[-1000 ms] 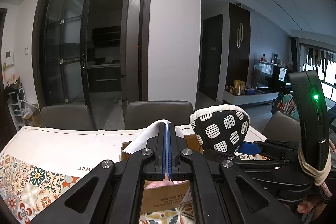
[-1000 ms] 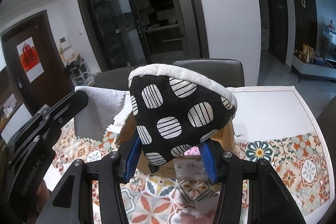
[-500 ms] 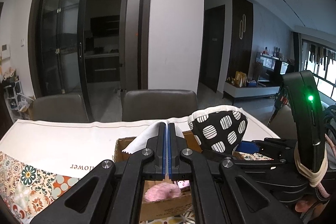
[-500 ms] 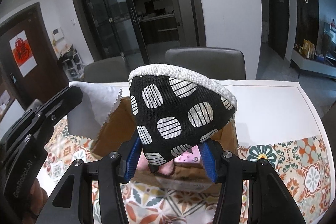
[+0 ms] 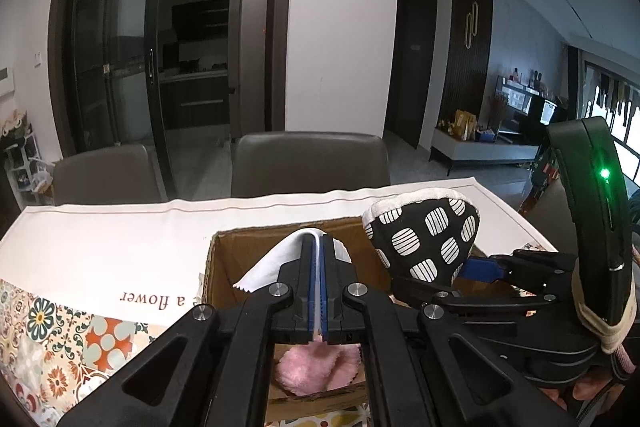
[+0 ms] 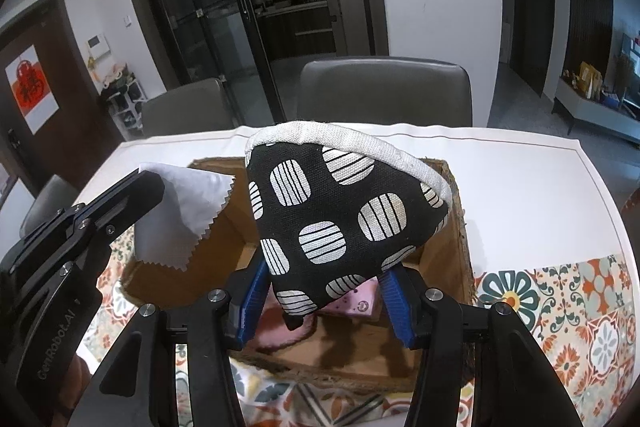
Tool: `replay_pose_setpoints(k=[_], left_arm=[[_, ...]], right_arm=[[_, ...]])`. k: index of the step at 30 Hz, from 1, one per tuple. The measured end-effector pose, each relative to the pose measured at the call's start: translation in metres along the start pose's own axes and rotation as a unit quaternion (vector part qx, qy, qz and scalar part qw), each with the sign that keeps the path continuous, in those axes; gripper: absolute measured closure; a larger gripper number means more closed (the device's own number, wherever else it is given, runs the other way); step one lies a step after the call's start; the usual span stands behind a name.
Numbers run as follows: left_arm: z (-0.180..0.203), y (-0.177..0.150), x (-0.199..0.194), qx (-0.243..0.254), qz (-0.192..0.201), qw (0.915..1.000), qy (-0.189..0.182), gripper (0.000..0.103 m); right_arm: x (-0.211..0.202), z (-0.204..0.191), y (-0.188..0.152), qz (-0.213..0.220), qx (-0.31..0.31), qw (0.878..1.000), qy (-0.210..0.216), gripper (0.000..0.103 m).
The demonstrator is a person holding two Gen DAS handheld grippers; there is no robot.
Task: Organize soft objects
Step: 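Lower the white cloth and dotted pouch into the box and open both grippers, then move both tools back toward the pink towel and beige pouch on the table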
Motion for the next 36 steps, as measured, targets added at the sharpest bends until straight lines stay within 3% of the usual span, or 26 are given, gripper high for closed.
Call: replay_pose_setpoints(k=[8,14,36], left_arm=[[0.000,-0.005,-0.001,-0.003,-0.009,1.0000,0.000,0.071],[-0.002,-0.005,-0.008,-0.009,-0.009,0.9999,0.003,0.063],[0.000,0.004,-0.084,-0.018,0.022,0.9992,0.029,0.054]], right_arm=[[0.013,0.002,-0.003,-0.021,0.002,1.000,0.000,0.037],[0.006,0.002,-0.003,-0.012,-0.006,1.000,-0.016,0.037],[-0.087,-0.014,-0.003,0.067,-0.014,0.997,-0.030,0.037]])
Point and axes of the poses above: each gripper's, at about its wrist camera, not at the fingertips, and x roughly the way its jaws point, z to its right, y to its top, the point moved 6 cm from there along x, roughly the way its jaws point, and after that the axes turned 1 degree about x, right-handed, at the moved point
